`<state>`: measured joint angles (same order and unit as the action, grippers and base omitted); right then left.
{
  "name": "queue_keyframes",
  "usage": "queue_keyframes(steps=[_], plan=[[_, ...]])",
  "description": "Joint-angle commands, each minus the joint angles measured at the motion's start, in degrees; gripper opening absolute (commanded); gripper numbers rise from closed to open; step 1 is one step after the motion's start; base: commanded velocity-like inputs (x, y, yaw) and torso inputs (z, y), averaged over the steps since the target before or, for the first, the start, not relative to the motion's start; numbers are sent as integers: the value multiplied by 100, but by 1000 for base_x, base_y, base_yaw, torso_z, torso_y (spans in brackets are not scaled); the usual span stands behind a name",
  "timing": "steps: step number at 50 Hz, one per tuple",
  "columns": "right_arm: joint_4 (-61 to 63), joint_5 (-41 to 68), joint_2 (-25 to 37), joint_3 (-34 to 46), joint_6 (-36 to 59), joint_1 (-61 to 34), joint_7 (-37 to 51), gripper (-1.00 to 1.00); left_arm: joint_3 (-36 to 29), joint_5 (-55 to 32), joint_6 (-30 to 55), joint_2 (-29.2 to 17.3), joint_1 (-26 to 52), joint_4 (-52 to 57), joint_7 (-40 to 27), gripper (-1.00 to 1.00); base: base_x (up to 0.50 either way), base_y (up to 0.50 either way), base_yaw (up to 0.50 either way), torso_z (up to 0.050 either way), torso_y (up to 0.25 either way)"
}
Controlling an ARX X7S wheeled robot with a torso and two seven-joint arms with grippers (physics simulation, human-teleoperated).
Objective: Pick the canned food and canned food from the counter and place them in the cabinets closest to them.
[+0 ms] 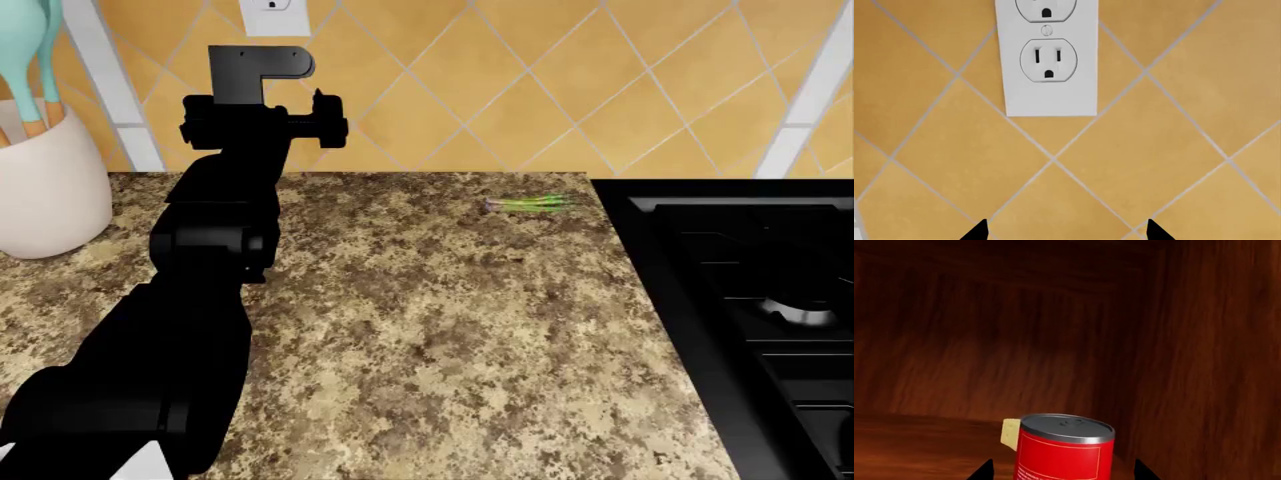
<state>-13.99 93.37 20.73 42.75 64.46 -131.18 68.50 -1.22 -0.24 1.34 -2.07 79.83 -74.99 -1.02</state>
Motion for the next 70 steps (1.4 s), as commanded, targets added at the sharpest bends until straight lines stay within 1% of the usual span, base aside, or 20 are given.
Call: queue_keyframes(steps=[1, 7, 9, 14, 19, 25, 27, 31, 39, 49, 59, 61, 67, 70], plan=[[198, 33, 59, -45, 157, -116, 293, 100, -1, 1, -1, 0, 5, 0, 1, 100, 0, 0, 0, 0, 0], [466, 79, 135, -167, 168, -95, 434, 100, 23, -4, -56, -10, 7, 0, -99, 100, 0, 0, 0, 0, 0], [573, 107, 174, -222, 137, -33, 476, 100, 119, -70, -112, -16, 34, 0, -128, 100, 0, 0, 0, 0, 0], [795, 158, 253, -326, 53, 147, 403, 100, 380, -217, -234, 21, 226, 1, 66, 100, 0, 0, 0, 0, 0], [846, 338, 288, -347, 130, 216, 502, 100, 554, -288, -189, 35, 567, 4, 186, 100, -449, -63, 0, 0, 0], [1044, 499, 300, -362, 192, 281, 589, 100, 317, -45, -280, 93, 649, 123, 139, 100, -500, -193, 0, 0, 0], [1115, 517, 317, -365, 197, 320, 606, 100, 270, -33, 51, 106, 428, 706, 108, 100, -500, -289, 0, 0, 0], [1268, 543, 360, -377, 178, 445, 606, 100, 173, -104, 980, 124, -69, 2224, 85, 100, -500, -335, 0, 0, 0], [1496, 558, 411, -382, 140, 634, 558, 100, -111, -321, 1862, 98, -475, 3819, 52, 100, -500, -376, 0, 0, 0], [1662, 587, 426, -376, 84, 799, 538, 100, -178, -561, 2343, -17, -718, 4810, -63, 100, -500, -379, 0, 0, 0], [1988, 608, 543, -422, -35, 1106, 500, 100, -270, -775, 2626, -62, -969, 5409, -94, 100, -500, -338, 0, 0, 0], [2320, 565, 630, -506, -179, 1382, 412, 100, -294, -837, 2812, -93, -1193, 5932, -111, 100, -500, -264, 0, 0, 0], [3687, 482, 1114, -741, -742, 2837, 482, 100, 101, -1575, 3915, -138, -2146, 8048, -168, 100, -500, -245, 0, 0, 0], [4467, 237, 1417, -860, -1076, 3748, 450, 100, 362, -1736, 4348, -170, -2698, 9200, -501, 100, -500, -236, 0, 0, 0]])
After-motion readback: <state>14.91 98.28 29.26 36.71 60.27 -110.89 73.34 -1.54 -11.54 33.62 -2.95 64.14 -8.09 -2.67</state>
